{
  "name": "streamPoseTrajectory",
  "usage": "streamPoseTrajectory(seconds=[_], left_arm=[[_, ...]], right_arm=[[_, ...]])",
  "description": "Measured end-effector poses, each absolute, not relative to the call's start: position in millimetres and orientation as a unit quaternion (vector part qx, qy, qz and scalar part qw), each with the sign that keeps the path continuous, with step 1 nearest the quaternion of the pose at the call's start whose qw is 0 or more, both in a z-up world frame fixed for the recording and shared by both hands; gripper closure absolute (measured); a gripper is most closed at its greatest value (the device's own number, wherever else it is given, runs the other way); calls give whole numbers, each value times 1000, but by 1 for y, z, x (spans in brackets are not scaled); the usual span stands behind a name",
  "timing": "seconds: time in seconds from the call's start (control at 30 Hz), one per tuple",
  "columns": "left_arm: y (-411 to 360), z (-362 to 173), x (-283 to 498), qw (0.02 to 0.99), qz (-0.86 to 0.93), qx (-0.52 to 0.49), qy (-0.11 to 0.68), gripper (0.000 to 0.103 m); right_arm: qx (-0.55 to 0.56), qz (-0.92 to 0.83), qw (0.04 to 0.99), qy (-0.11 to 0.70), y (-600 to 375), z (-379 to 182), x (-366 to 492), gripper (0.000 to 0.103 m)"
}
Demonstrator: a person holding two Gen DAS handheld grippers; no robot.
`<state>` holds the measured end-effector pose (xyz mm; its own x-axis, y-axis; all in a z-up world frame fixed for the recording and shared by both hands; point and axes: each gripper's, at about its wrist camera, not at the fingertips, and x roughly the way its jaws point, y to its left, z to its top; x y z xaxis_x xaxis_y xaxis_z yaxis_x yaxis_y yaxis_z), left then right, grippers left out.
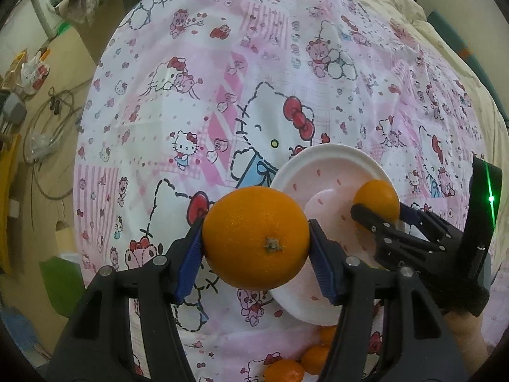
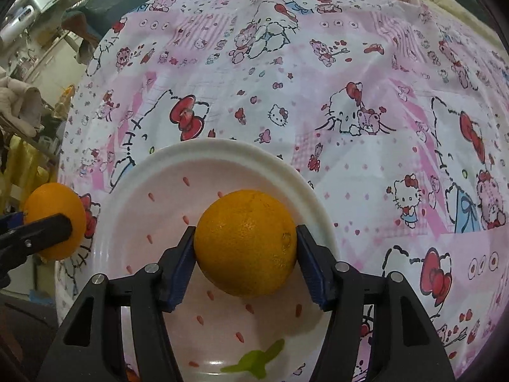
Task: Organize fruits
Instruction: 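Carry the orange onto the plate and open the right gripper while the left holds its orange, then lower the large orange onto the plate and open the left gripper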
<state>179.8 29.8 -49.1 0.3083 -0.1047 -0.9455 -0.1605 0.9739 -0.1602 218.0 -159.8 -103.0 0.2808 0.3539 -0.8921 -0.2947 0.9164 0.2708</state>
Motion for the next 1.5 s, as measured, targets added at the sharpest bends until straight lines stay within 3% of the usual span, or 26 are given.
streamPoseTrajectory(seconds=[0.13, 0.63, 0.9, 1.33, 1.4, 1.5], left_arm=[[25, -47, 180, 806, 12, -108, 581, 45], [-27, -66, 207, 807, -35, -91, 583, 45], [-37, -98, 230, 794, -23, -86, 602, 45], [-45, -100, 231, 795, -22, -51, 604, 42], [-43, -100, 231, 790, -21, -56, 610, 39], [-43, -93, 228, 804, -15, -49, 593, 15]], right_arm=[[54, 194, 808, 554, -169, -95, 218, 26], [168, 137, 812, 542, -245, -54, 192, 25], [202, 120, 814, 532, -282, -39, 158, 25], [214, 97, 815, 529, -302, -43, 142, 25], [219, 97, 813, 531, -303, -44, 142, 25], [216, 102, 814, 530, -300, -43, 143, 25]])
